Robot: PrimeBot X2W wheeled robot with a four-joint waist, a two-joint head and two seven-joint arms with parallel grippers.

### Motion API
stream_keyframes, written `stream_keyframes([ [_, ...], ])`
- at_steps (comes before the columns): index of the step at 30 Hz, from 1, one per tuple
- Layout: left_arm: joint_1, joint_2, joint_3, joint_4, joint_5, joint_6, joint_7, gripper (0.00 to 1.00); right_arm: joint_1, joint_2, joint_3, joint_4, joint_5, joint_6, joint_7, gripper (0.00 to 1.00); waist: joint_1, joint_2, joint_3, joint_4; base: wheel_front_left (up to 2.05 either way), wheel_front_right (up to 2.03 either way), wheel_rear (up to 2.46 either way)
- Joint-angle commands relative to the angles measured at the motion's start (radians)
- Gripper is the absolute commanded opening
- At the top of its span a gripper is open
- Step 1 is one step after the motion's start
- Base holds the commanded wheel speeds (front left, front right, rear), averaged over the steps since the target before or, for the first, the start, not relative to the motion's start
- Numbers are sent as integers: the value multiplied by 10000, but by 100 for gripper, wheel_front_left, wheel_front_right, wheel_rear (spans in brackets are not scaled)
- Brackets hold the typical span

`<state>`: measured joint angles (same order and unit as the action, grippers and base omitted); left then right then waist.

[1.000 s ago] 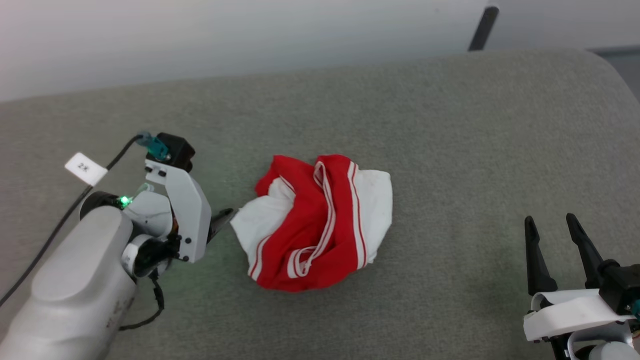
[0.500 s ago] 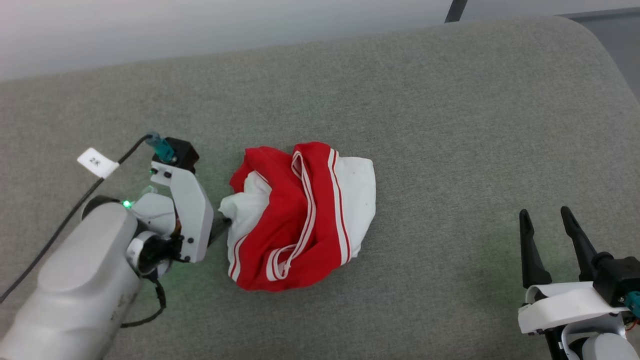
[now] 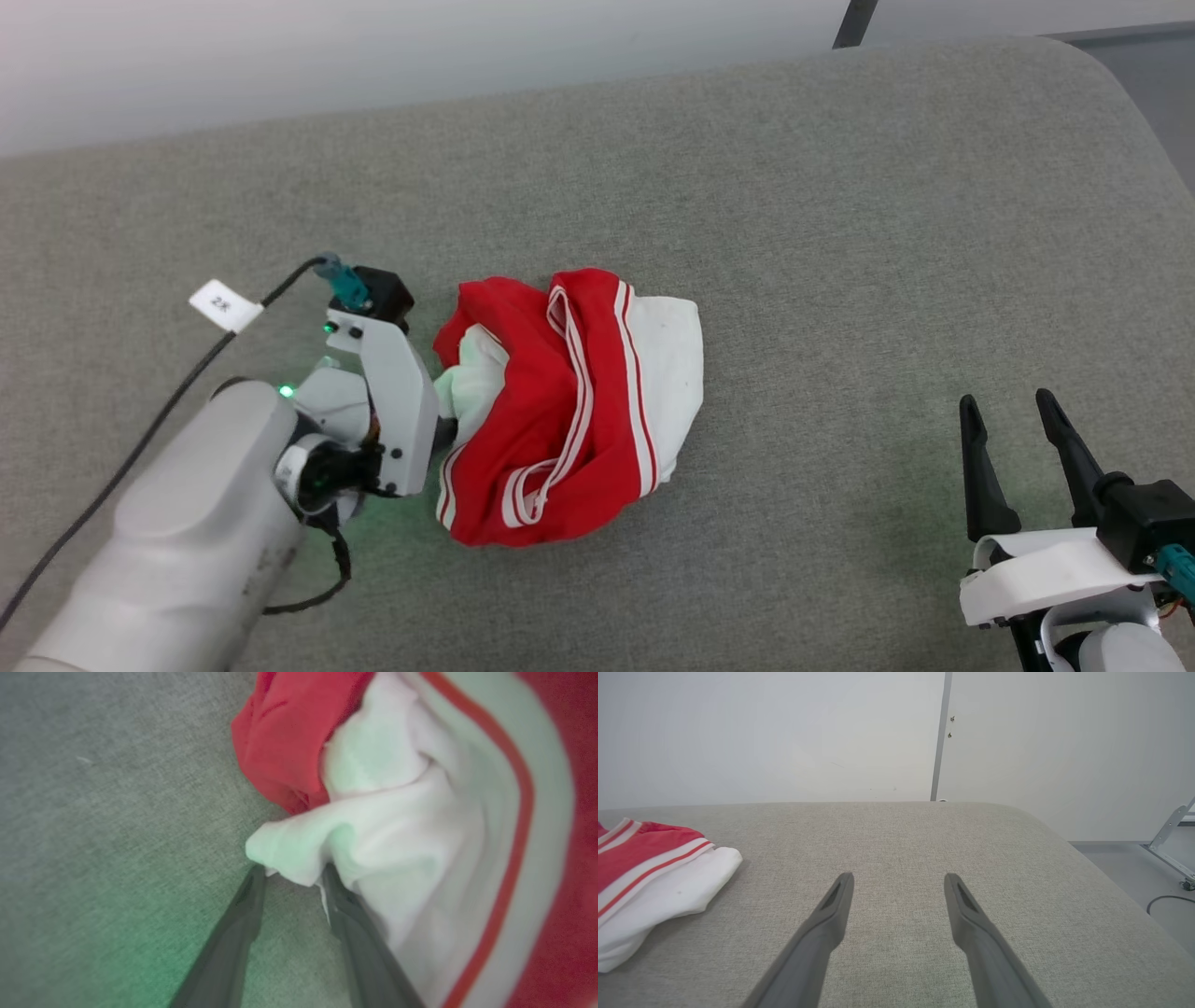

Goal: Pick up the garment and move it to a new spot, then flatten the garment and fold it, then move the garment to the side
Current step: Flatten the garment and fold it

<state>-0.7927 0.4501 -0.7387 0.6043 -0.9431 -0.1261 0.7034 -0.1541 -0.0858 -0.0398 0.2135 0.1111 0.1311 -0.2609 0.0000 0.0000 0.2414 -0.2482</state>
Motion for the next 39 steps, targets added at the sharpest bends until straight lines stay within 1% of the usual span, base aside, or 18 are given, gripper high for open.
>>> stream_keyframes([
  [1, 321, -364, -344, 197, -127, -65, 95, 0, -85, -19, -13, -5, -24, -5, -40, 100, 0, 0, -16, 10, 0, 0, 0],
  [8, 3, -105, -394, 333, -307, -50, 130, 0, 60, -61, -129, -53, -48, -6, -41, 100, 0, 0, -152, 106, 0, 0, 0],
  [17, -418, 590, -402, -95, -169, -29, 183, 0, 478, -43, -401, -5, -160, -5, -42, 100, 0, 0, -700, 590, 0, 0, 0],
  [19, -413, 769, -347, -216, -195, 33, 234, 0, 519, -52, -432, -1, -165, -6, -42, 100, 0, 0, -834, 717, 0, 0, 0],
  [26, -205, 1412, -223, -688, -131, 356, 337, 0, 704, -117, -516, 5, -192, -6, -3, 100, 0, 0, -1272, 1187, 0, 0, 0],
  [29, -55, 1809, -168, -804, -108, 503, 382, 0, 843, -113, -573, -26, -203, -5, 46, 100, 0, 0, -1423, 1378, 0, 0, 0],
  [34, 405, 2436, -135, -979, -87, 900, 518, 0, 956, -82, -638, -121, -256, -5, 164, 100, 0, 0, -1636, 1611, 0, 0, 0],
  [39, 1114, 2820, -37, -1164, -287, 1275, 415, 0, 1067, -78, -681, -163, -244, -5, 233, 100, 0, 0, -1789, 1741, 0, 0, 0],
])
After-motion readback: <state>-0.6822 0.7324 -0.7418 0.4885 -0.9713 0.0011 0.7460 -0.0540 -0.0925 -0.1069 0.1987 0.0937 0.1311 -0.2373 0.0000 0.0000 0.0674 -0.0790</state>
